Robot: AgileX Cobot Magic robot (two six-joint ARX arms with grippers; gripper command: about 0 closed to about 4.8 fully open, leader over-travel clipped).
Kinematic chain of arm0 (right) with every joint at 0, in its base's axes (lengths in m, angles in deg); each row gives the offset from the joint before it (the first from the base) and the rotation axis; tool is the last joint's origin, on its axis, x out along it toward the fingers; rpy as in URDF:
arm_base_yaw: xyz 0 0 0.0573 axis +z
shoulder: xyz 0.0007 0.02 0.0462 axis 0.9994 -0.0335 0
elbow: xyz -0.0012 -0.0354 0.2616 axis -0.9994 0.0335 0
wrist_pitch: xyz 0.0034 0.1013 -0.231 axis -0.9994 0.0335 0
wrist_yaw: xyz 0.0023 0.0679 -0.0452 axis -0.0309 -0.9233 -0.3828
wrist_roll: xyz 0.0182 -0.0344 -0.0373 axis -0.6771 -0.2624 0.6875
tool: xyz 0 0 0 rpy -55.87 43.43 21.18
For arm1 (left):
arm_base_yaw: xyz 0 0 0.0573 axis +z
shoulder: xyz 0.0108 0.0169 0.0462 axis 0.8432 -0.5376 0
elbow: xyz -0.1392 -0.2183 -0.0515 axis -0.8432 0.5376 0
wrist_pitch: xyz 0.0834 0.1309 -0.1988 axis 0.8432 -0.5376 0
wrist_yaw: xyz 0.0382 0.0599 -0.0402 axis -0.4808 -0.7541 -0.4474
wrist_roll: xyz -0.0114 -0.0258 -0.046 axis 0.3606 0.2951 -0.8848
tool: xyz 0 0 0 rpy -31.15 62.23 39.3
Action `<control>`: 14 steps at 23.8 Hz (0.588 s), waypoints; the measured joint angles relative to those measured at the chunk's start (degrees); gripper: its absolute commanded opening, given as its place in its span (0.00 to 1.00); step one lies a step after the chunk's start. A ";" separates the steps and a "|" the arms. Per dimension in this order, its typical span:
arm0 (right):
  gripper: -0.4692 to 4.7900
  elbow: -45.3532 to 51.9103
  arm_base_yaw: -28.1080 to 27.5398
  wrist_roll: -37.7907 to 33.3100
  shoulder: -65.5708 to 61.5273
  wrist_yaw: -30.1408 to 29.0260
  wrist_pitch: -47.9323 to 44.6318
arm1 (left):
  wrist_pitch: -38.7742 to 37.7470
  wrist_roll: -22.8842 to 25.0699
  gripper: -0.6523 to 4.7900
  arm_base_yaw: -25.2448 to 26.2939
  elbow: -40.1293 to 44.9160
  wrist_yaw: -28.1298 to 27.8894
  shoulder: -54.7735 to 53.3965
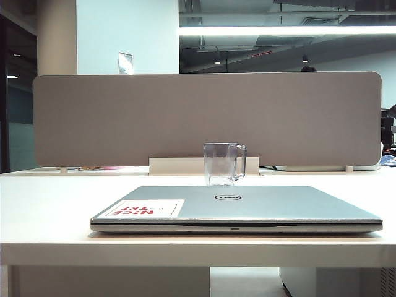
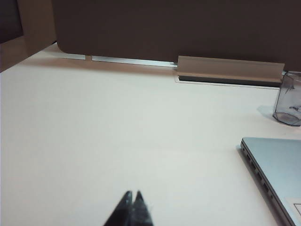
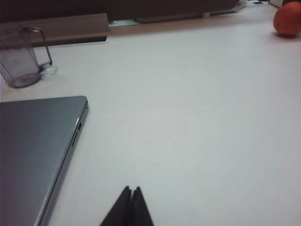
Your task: Pick up the water cup and place it on the side of the laptop away from you.
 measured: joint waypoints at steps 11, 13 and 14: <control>0.07 0.00 0.00 0.02 0.00 0.04 -0.35 | -0.52 0.00 0.11 -2.47 0.00 1.05 -0.02; 0.07 0.00 0.00 0.02 0.00 0.04 -0.35 | -0.50 0.00 0.11 -2.47 0.00 1.07 0.00; 0.07 0.00 0.00 0.02 0.00 0.04 -0.35 | -0.50 0.00 0.11 -2.47 0.00 1.05 0.00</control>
